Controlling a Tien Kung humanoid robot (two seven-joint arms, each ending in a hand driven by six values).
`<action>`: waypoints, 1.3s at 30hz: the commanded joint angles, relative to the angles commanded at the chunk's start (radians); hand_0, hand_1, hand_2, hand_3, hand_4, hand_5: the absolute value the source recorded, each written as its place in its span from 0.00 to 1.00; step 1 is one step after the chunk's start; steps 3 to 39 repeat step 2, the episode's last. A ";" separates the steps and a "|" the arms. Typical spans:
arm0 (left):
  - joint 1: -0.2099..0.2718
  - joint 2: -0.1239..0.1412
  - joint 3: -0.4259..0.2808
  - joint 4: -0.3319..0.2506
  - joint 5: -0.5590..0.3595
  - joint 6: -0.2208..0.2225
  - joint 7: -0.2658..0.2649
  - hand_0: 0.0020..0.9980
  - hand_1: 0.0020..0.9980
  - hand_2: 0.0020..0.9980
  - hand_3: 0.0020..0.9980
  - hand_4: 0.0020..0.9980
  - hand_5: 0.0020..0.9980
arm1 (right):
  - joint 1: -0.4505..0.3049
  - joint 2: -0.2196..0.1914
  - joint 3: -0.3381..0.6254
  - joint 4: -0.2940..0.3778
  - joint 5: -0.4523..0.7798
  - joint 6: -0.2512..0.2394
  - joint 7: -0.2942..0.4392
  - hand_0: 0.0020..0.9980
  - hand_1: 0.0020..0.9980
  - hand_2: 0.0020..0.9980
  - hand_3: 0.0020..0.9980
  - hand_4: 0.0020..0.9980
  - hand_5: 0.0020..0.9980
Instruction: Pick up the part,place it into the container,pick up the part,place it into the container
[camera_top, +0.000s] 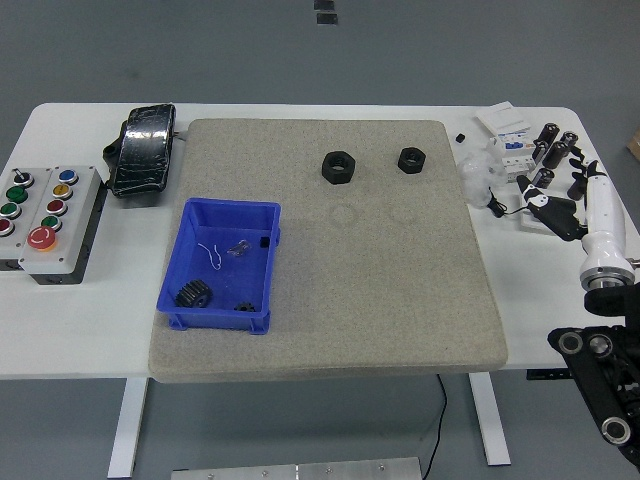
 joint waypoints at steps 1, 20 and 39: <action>-0.002 0.001 -0.002 0.000 0.003 -0.001 0.000 0.66 0.57 0.55 0.62 0.69 0.42 | -0.001 0.001 0.002 0.003 -0.018 0.006 -0.004 0.78 0.80 0.86 0.87 0.88 0.55; -0.004 0.002 -0.001 0.000 0.002 -0.001 0.000 0.66 0.57 0.55 0.62 0.69 0.42 | -0.001 0.001 0.004 0.005 -0.028 0.011 -0.006 0.78 0.80 0.86 0.87 0.88 0.55; -0.004 0.002 -0.001 0.000 0.002 -0.001 0.000 0.66 0.57 0.55 0.62 0.69 0.42 | -0.001 0.001 0.004 0.005 -0.028 0.011 -0.006 0.78 0.80 0.86 0.87 0.88 0.55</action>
